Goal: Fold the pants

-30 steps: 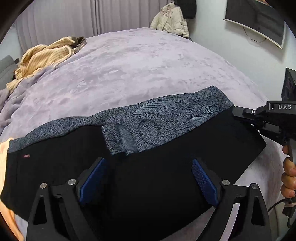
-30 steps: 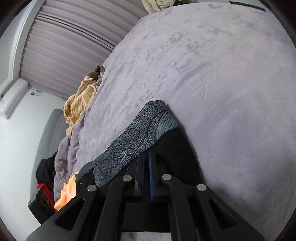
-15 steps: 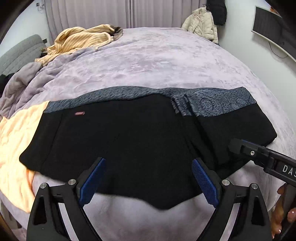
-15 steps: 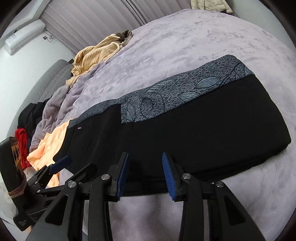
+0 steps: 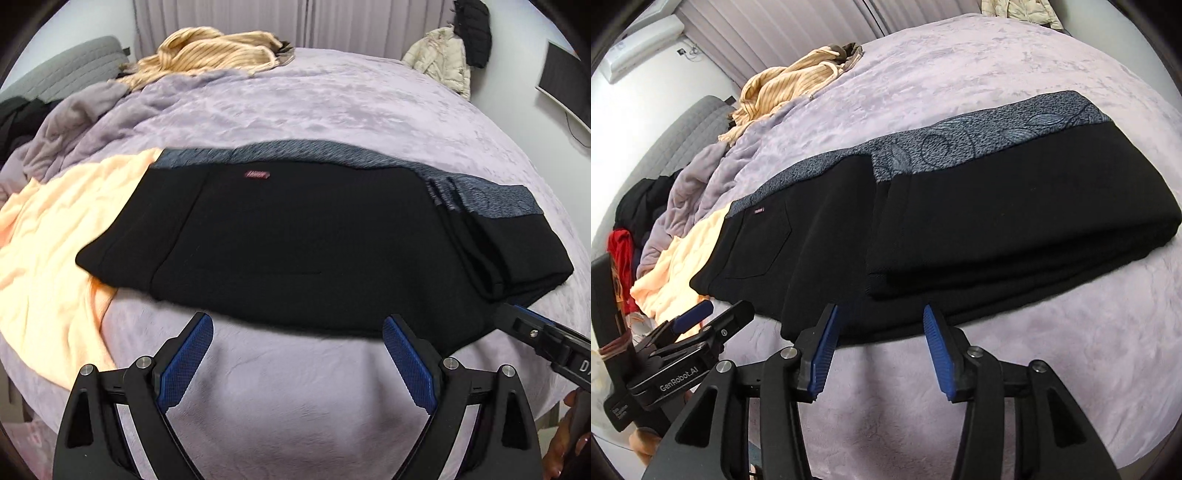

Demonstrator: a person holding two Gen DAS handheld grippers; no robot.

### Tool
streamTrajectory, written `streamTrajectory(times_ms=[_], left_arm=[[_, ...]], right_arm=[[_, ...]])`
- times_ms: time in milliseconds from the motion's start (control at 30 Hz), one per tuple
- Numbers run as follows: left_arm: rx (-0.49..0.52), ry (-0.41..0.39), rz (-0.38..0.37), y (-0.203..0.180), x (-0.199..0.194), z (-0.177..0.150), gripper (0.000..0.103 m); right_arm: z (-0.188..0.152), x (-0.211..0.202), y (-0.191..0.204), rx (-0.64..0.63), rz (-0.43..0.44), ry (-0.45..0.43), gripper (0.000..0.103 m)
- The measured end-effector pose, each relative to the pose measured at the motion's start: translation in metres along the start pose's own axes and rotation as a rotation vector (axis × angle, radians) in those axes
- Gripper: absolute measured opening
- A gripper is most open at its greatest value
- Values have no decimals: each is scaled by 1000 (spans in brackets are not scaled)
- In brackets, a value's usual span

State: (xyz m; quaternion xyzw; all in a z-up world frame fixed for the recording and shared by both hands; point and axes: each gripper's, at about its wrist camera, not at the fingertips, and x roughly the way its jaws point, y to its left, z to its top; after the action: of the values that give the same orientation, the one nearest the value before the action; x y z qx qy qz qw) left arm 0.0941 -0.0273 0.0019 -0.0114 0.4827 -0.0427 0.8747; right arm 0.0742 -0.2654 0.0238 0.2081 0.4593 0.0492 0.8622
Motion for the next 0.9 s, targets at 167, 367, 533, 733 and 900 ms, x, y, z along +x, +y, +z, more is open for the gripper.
streamTrajectory(times_ms=[167,367,533,733,900], left_arm=[[-79,37,-45,29,10,-15,94],[-134,32,-137,55,13,-24,94],[-214,2,-222,79,7,-17,94],[-401,-90,-259,136,10,2,94],[-533,-35,-351,164,35,0,94]], right_arm=[[-4,7,18,-34,-11,15,54],[-18,26,21,-10,-25,43,60],[-27,33,27,-26,-74,17,61],[-28,36,23,-17,-57,12,62],[-31,38,22,-23,-50,3,62]])
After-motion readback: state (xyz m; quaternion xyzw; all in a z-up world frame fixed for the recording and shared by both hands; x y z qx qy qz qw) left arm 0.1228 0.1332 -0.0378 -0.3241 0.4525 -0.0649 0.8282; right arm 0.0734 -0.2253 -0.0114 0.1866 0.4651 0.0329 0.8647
